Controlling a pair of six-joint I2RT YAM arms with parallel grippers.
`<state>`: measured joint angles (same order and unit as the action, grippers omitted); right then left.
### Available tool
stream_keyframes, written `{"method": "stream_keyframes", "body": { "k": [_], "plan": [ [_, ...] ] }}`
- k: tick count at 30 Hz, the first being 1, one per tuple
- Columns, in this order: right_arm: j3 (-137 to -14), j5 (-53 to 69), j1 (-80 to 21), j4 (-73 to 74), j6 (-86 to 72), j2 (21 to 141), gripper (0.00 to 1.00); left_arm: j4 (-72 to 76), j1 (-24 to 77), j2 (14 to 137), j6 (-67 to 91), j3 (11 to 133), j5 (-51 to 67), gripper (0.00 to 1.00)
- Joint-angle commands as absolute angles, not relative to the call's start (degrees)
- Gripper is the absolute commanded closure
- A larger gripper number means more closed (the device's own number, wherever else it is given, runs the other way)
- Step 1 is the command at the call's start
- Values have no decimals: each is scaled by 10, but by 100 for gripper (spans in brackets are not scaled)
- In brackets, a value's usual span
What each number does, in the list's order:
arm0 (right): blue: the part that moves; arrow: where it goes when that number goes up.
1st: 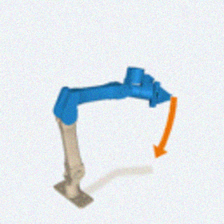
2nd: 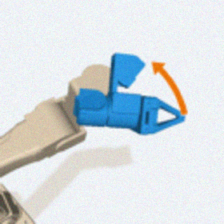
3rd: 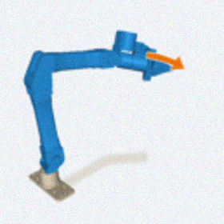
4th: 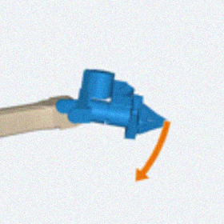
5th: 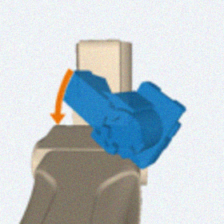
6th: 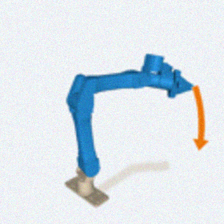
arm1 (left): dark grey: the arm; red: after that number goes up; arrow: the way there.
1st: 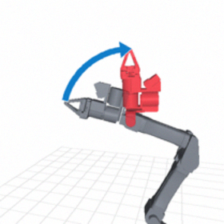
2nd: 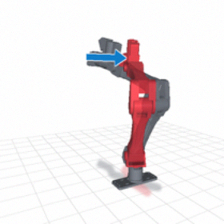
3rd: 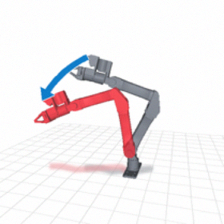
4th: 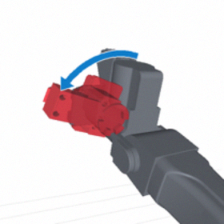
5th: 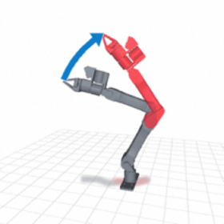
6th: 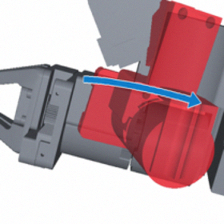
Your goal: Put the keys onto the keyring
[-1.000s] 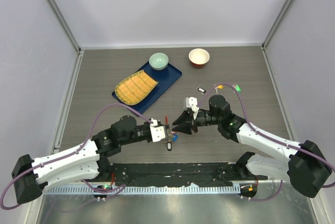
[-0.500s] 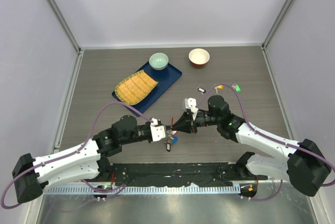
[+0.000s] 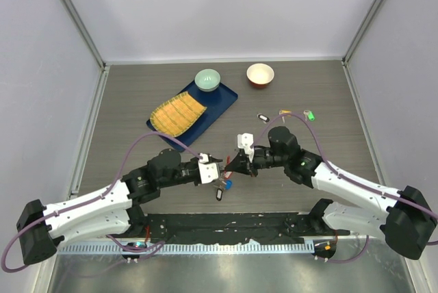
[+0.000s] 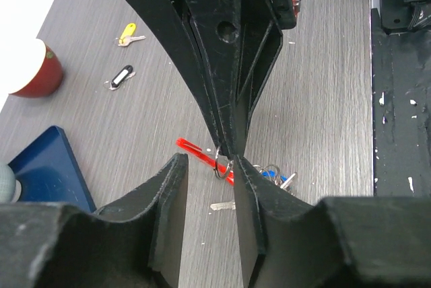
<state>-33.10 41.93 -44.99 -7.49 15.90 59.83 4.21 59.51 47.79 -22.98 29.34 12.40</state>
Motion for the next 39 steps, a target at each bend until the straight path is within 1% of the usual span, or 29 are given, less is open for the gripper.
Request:
{"method": "stream_keyframes", "body": {
  "k": [1, 3, 5, 7, 11, 14, 21, 34, 39],
  "plan": [
    [-389, 346, -479, -4, 228, 580, 99, 20, 597, 483, -244, 329, 130, 61],
    [-395, 330, -487, 24, 241, 578, 99, 18, 596, 485, -243, 330, 135, 59],
    [-400, 322, -491, 33, 245, 576, 99, 16, 596, 487, -243, 331, 146, 60],
    [-405, 314, -497, 44, 254, 571, 99, 2, 596, 492, -245, 337, 152, 62],
    [-411, 302, -502, 56, 265, 566, 99, 2, 596, 498, -245, 342, 161, 69],
    [-415, 301, -507, 60, 266, 567, 99, -13, 596, 504, -244, 345, 166, 72],
    [-419, 300, -517, 66, 273, 566, 99, -3, 596, 521, -228, 345, 180, 73],
    [-420, 294, -525, 68, 277, 564, 99, 25, 596, 531, -206, 345, 165, 83],
    [-421, 288, -529, 69, 278, 565, 99, 33, 596, 533, -199, 345, 156, 82]
  ]
}}
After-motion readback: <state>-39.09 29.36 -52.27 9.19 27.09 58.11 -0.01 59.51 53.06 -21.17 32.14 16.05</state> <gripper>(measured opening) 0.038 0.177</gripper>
